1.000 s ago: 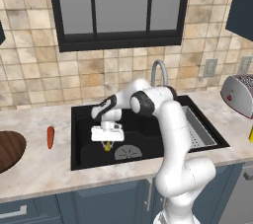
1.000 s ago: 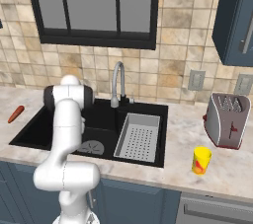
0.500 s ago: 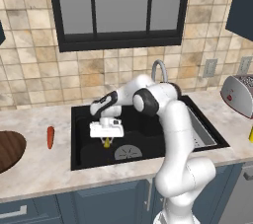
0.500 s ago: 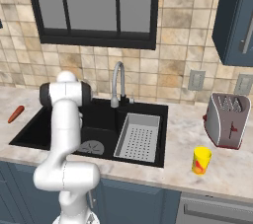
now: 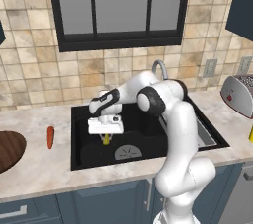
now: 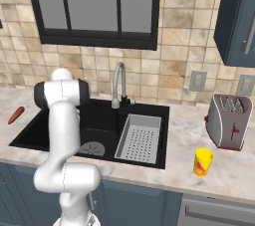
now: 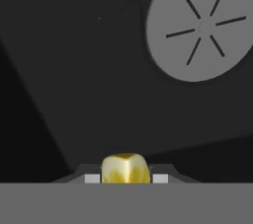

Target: Remove the carrot and lemon wedge from the sink. Then move the bowl and cup from the counter to the sink for washing.

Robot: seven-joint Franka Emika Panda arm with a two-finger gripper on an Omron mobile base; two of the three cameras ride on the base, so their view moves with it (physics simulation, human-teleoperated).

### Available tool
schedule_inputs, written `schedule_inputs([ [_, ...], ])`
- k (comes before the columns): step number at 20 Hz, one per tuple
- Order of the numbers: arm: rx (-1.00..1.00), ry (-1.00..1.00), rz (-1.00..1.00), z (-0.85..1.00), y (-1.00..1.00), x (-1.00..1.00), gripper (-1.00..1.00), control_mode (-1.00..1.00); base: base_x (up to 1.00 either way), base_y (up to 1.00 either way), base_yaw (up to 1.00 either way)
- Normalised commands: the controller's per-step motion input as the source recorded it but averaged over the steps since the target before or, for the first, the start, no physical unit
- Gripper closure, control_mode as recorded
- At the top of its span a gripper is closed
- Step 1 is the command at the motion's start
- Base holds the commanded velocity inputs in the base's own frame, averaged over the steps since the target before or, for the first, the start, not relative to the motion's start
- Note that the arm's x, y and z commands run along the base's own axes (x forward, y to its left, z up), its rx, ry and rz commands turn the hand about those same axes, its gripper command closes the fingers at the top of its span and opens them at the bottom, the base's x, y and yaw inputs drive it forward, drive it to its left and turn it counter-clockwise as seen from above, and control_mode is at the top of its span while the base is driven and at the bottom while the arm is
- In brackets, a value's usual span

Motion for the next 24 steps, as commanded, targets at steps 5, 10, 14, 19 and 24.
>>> schedule_inputs([
  [5,0.00,-0.14,0.02,0.26,0.03,-0.17,1.00,-1.00,0.00,0.00,0.00],
  [10,0.01,-0.05,0.01,0.32,0.05,-0.15,1.00,-1.00,0.00,0.00,0.00],
  [14,0.02,0.00,0.00,0.34,0.06,-0.13,1.00,-1.00,0.00,0.00,0.00],
  [19,0.07,0.00,0.00,0.29,0.09,-0.17,1.00,-1.00,0.00,0.00,0.00],
  [24,0.04,-0.01,0.01,0.23,0.13,-0.19,1.00,-1.00,0.00,0.00,0.00],
])
